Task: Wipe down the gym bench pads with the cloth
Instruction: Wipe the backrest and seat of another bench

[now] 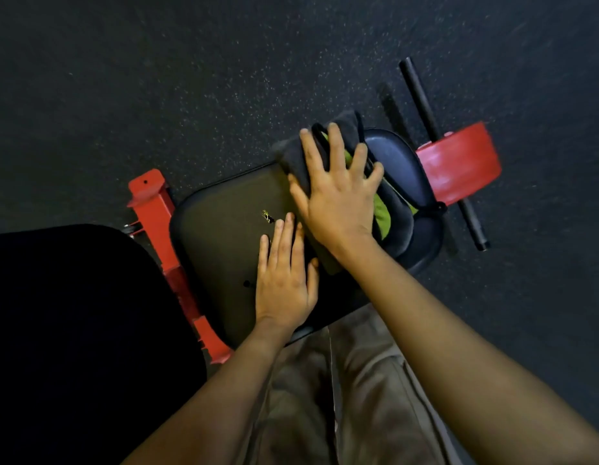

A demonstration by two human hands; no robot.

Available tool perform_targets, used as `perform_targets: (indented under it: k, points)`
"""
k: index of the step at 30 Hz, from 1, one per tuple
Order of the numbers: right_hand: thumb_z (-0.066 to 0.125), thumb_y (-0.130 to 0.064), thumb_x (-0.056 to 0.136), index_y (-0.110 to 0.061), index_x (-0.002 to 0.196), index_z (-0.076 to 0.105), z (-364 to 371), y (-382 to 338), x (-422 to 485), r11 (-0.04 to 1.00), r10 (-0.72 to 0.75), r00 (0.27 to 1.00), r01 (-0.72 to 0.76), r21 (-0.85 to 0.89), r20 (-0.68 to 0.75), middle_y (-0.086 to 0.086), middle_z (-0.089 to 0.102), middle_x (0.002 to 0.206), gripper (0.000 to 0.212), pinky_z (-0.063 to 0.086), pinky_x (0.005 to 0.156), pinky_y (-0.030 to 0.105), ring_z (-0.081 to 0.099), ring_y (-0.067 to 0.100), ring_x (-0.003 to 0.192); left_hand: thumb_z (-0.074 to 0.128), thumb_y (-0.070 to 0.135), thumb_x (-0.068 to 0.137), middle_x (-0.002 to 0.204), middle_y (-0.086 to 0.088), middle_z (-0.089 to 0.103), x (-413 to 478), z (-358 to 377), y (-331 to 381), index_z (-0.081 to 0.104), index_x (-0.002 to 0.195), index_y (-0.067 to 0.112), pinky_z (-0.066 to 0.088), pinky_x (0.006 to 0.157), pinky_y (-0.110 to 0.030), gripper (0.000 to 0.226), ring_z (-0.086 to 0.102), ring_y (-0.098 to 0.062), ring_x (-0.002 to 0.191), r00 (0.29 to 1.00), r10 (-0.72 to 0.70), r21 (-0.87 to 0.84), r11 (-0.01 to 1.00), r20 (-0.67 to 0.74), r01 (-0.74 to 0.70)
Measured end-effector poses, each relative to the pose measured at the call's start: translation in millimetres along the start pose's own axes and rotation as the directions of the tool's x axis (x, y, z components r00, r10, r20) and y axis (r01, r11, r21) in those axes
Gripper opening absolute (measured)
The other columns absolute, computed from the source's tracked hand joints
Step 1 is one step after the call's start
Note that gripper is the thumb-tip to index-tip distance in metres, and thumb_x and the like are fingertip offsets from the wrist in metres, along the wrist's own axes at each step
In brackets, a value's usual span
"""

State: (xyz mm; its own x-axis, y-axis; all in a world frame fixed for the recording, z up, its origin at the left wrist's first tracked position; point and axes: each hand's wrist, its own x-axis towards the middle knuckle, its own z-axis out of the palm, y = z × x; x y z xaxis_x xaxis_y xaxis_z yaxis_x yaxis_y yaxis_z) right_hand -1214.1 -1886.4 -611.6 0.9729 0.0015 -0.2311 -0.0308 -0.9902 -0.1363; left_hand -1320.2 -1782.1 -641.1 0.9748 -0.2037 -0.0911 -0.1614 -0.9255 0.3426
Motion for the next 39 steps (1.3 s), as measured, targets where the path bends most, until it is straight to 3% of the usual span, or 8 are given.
perform_targets:
  k: [8,16,19,25,31,33,37,39]
  points:
    - [0.042,-0.052,0.088,-0.029,0.147,0.031,9.6,85.8,-83.8,0.920,-0.386,0.922,0.381,-0.090,-0.041,0.008,0.026,0.154,0.064,0.039,0.091,0.054,0.036,0.041,0.120,0.041,0.027,0.093,0.149,-0.017,0.033,1.6,-3.8,1.2,0.038,0.139,0.002,0.010,0.116,-0.039,0.053,0.022,-0.026,0.141,0.999,-0.026,-0.054,0.998,0.022,0.027]
    - [0.037,-0.052,0.088,-0.022,0.145,0.040,-12.2,40.0,8.2,0.922,-0.375,0.921,0.382,-0.060,0.106,0.016,0.042,0.147,0.064,0.043,0.087,0.061,0.046,0.048,0.119,0.038,0.019,0.092,0.150,-0.016,0.032,2.0,0.4,31.6,0.038,0.140,0.002,0.006,0.117,-0.036,0.051,0.020,-0.024,0.141,0.966,-0.255,-0.112,0.962,-0.036,0.250]
    - [0.036,-0.052,0.090,-0.022,0.147,0.038,-14.8,42.4,9.2,0.804,-0.576,0.808,0.587,-0.092,0.127,0.015,0.037,0.151,0.064,0.041,0.092,0.062,0.046,0.048,0.121,0.037,0.020,0.094,0.149,-0.018,0.033,-2.2,3.9,50.7,0.043,0.138,0.002,0.007,0.117,-0.036,0.048,0.021,-0.027,0.141,0.896,-0.438,-0.162,0.892,-0.079,0.422]
    - [0.038,-0.056,0.084,-0.030,0.146,0.032,-22.0,122.9,-4.0,0.430,-0.862,0.452,0.892,-0.140,0.228,0.012,0.034,0.151,0.067,0.043,0.089,0.056,0.047,0.044,0.115,0.040,0.023,0.093,0.149,-0.019,0.032,-20.0,13.9,81.4,0.040,0.137,0.001,0.005,0.117,-0.033,0.049,0.023,-0.028,0.139,0.709,-0.697,-0.289,0.704,-0.105,0.649]
    - [0.040,-0.051,0.088,-0.023,0.144,0.039,-16.4,32.2,7.7,0.721,-0.648,0.734,0.677,-0.149,0.204,0.016,0.041,0.147,0.063,0.042,0.087,0.064,0.048,0.051,0.117,0.038,0.027,0.095,0.152,-0.016,0.026,-43.8,21.0,98.7,0.037,0.139,0.000,0.013,0.116,-0.039,0.052,0.018,-0.027,0.141,0.517,-0.849,-0.320,0.521,-0.105,0.791]
    - [0.047,-0.051,0.090,-0.022,0.146,0.038,-9.4,27.4,-3.9,0.587,-0.759,0.614,0.789,-0.182,0.214,0.015,0.039,0.149,0.064,0.042,0.090,0.063,0.047,0.049,0.119,0.038,0.030,0.095,0.153,-0.015,0.024,-52.3,22.1,100.7,0.035,0.141,0.001,0.016,0.115,-0.042,0.054,0.016,-0.026,0.142,0.456,-0.885,-0.330,0.460,-0.094,0.824]
    - [0.059,-0.055,0.083,-0.026,0.146,0.035,-9.9,85.6,-12.8,0.156,-0.948,0.188,0.978,-0.140,0.256,0.013,0.035,0.150,0.073,0.044,0.091,0.058,0.050,0.045,0.115,0.037,0.040,0.096,0.154,-0.014,0.022,-65.1,23.5,99.5,0.033,0.142,0.001,0.014,0.116,-0.039,0.061,0.014,-0.023,0.143,0.433,-0.898,-0.356,0.432,-0.080,0.829]
    - [0.045,-0.056,0.084,-0.029,0.144,0.034,-16.0,105.4,-3.5,0.066,-0.956,0.101,0.989,-0.135,0.275,0.011,0.033,0.149,0.067,0.044,0.089,0.056,0.049,0.045,0.113,0.037,0.041,0.096,0.155,-0.014,0.021,-68.5,23.7,97.7,0.032,0.143,0.001,0.014,0.115,-0.040,0.062,0.014,-0.024,0.143,0.452,-0.889,-0.370,0.446,-0.075,0.815]
